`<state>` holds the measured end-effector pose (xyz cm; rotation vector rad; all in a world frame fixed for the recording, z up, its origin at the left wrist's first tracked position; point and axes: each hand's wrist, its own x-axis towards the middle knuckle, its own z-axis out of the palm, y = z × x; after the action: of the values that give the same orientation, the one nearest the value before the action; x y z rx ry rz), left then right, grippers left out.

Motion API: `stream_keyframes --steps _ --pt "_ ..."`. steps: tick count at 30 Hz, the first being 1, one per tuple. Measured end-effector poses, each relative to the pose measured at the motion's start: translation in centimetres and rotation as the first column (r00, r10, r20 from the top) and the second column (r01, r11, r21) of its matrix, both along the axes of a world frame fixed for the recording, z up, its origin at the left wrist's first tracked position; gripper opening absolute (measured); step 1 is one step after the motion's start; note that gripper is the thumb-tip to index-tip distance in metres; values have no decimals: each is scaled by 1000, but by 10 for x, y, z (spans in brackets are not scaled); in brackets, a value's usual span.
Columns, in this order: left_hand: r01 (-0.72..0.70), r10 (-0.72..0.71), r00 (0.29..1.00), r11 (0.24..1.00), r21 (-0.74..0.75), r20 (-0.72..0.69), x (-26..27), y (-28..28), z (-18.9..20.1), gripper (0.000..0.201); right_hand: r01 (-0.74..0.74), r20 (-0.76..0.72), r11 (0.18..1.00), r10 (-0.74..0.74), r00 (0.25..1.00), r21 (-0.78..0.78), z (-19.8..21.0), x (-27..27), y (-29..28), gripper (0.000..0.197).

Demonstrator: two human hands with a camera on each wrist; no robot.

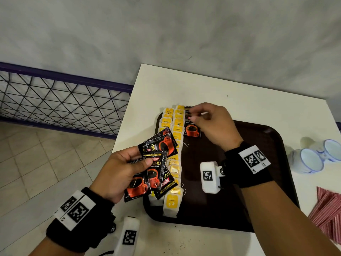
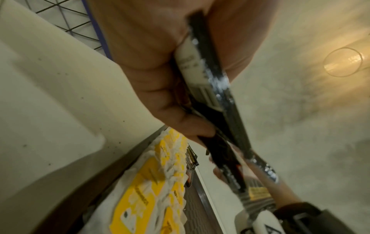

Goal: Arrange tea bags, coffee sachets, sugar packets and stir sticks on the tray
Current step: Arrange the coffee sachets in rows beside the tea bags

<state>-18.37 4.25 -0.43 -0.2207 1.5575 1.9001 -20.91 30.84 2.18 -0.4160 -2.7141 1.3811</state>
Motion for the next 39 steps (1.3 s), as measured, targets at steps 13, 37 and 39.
stream_keyframes --steps 13,37,39 --pt "63 -79 984 992 -106 -160 0 10 7 30 -508 70 812 511 857 286 24 19 -51 24" --pt "183 -234 934 962 -202 -271 -4 -1 5 38 11 77 927 19 997 -375 7 20 4 29" --pt "186 -238 937 960 -211 -256 -4 -2 2 38 195 169 849 -127 977 -491 5 22 17 30"
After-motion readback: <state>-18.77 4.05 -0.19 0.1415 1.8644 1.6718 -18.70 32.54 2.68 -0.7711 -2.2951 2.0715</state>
